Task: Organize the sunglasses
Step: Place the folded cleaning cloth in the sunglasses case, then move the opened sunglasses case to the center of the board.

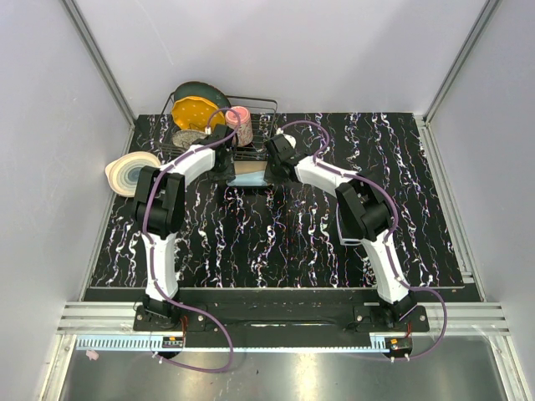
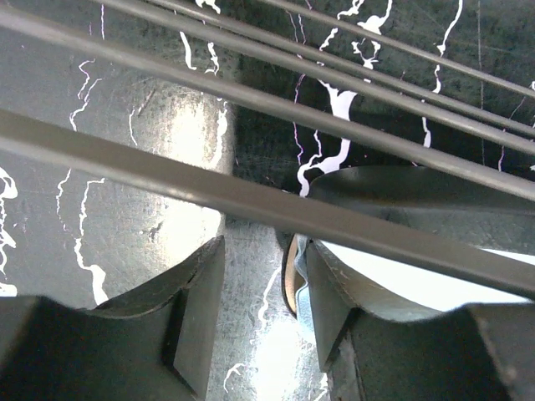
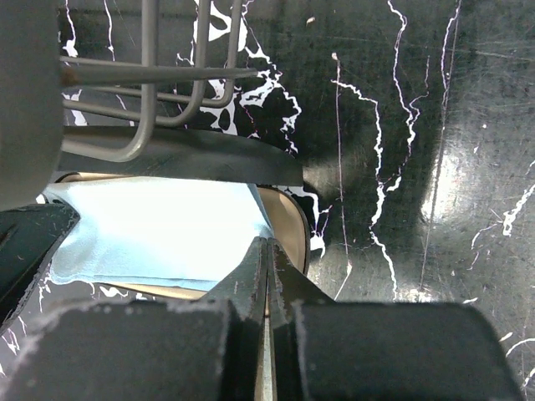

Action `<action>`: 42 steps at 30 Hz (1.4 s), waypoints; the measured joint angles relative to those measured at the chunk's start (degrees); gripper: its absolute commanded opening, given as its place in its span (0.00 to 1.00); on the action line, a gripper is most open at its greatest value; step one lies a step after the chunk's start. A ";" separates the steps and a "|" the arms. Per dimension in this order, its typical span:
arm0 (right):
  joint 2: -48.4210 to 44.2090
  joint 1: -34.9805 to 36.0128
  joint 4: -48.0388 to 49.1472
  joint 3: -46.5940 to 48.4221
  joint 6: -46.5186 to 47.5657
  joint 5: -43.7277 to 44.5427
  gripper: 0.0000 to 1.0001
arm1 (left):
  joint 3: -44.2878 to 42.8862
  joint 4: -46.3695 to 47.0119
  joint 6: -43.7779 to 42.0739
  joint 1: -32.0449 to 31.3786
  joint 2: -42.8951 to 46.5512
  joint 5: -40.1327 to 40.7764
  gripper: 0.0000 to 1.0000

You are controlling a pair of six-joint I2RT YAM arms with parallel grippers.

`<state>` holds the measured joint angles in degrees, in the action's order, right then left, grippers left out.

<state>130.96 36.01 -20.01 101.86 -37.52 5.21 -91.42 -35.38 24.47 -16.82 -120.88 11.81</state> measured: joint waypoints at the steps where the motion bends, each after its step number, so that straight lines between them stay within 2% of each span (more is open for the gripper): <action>1: -0.07 0.00 0.00 -0.11 -0.11 0.11 0.00 | 0.20 0.02 0.07 0.00 0.13 0.00 0.48; 6: -0.17 0.00 -0.46 -0.33 -0.50 0.15 0.00 | 0.37 0.37 0.09 0.00 0.20 -0.02 0.48; 8: -0.17 0.00 -0.94 -0.33 -0.59 0.15 0.00 | 0.39 0.42 0.07 0.00 0.20 -0.04 0.43; 12: -0.17 0.00 -1.99 -0.33 -1.22 0.15 0.16 | 0.42 0.74 0.02 -0.11 0.20 -0.46 0.35; 16: -0.20 0.00 -2.21 -0.33 -1.68 0.13 0.34 | 0.63 1.03 0.02 -0.33 0.20 -0.90 0.33; 18: -0.37 0.02 -2.12 -0.31 -1.90 0.13 0.37 | 0.85 1.20 0.04 -0.48 0.20 -1.14 0.33; 21: -1.11 0.11 -2.38 -0.31 -1.84 0.35 0.36 | 0.98 1.44 0.02 -0.57 0.20 -1.25 0.33; 23: -1.79 0.11 -2.60 -0.31 -1.79 0.87 0.31 | 1.09 1.62 0.04 -0.57 0.20 -1.22 0.33; 33: -4.20 0.11 -0.37 -0.55 1.33 -1.27 0.21 | 2.80 2.80 0.28 -0.59 0.74 -1.22 0.33; 42: -4.22 0.11 2.01 -6.05 3.76 -5.57 0.21 | 6.62 5.62 1.11 -0.74 2.89 -1.29 0.34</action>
<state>126.74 36.12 -18.00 95.81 -33.76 -0.36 -84.79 -29.76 25.58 -17.56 -117.99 10.52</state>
